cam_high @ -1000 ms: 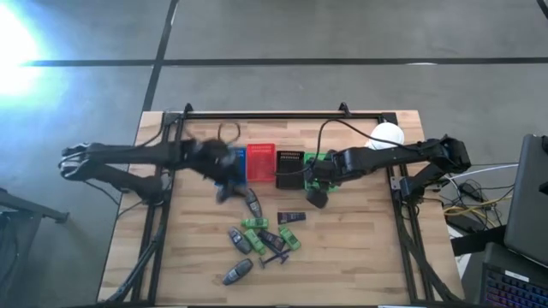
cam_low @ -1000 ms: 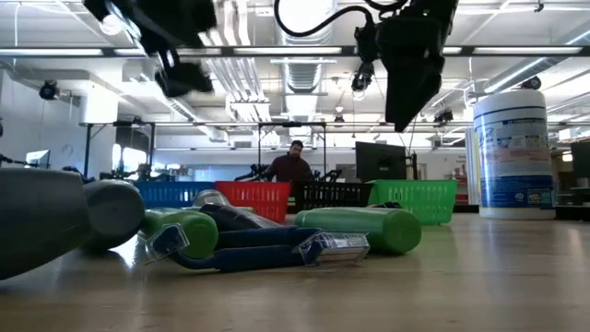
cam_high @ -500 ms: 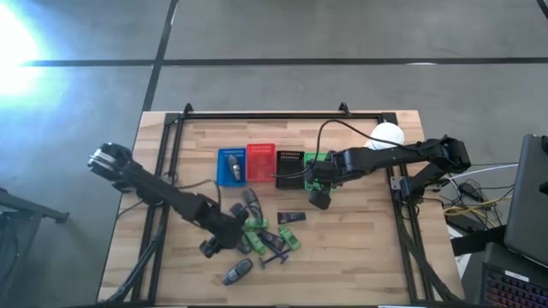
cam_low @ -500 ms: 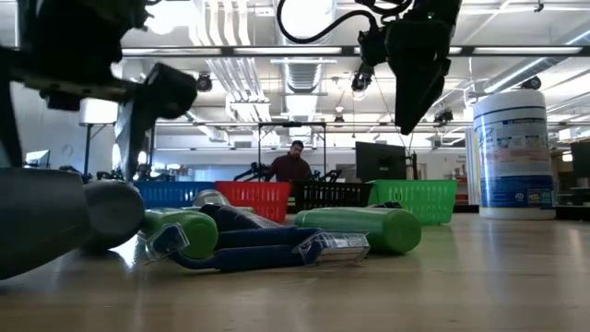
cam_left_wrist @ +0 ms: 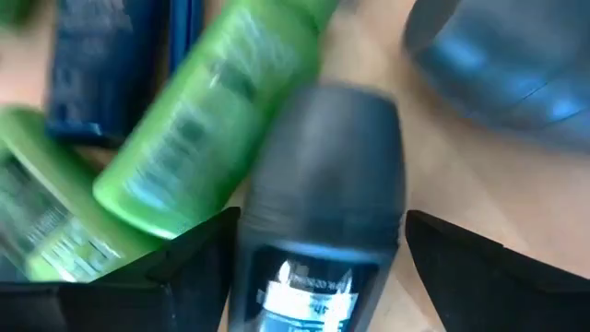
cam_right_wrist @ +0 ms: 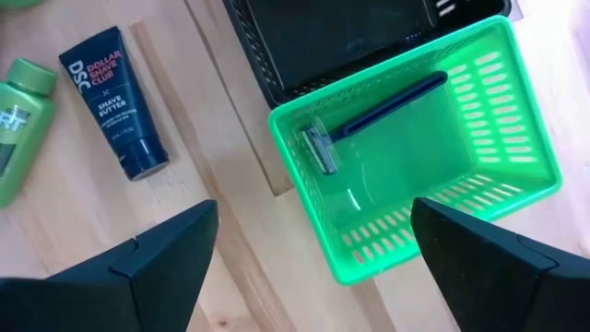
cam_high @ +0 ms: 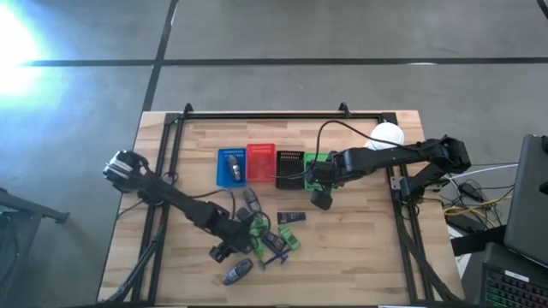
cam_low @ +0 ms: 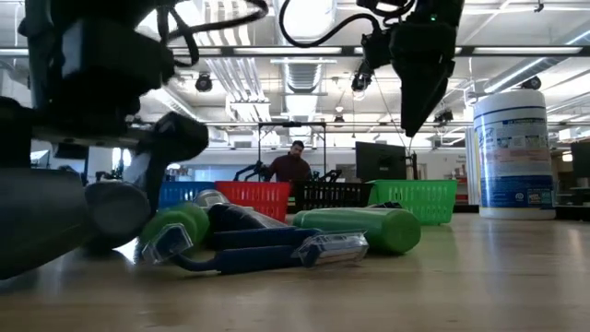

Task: Pick & Place Travel size toiletries
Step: Put the gray deodorant into the blue bin

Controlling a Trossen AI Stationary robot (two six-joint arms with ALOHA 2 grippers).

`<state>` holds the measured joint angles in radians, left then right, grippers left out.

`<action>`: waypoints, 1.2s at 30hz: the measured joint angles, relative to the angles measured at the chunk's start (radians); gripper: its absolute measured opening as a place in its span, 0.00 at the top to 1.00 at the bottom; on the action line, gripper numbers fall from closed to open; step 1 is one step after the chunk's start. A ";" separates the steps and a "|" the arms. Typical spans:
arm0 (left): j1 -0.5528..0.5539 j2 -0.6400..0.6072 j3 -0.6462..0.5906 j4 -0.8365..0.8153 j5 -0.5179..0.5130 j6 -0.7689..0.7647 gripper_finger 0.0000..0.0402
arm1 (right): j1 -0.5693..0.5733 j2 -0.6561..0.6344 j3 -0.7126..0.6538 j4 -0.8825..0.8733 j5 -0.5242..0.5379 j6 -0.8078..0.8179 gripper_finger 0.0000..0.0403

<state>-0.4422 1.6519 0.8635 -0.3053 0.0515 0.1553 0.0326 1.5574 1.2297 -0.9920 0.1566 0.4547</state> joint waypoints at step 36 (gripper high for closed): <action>0.781 -0.548 -0.120 -0.283 -0.185 -1.012 0.47 | -0.066 0.000 -0.001 0.086 0.133 0.170 0.23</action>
<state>0.3389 1.1038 0.7432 -0.5886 -0.1333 -0.8568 -0.0329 1.5570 1.2285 -0.9065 0.2897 0.6244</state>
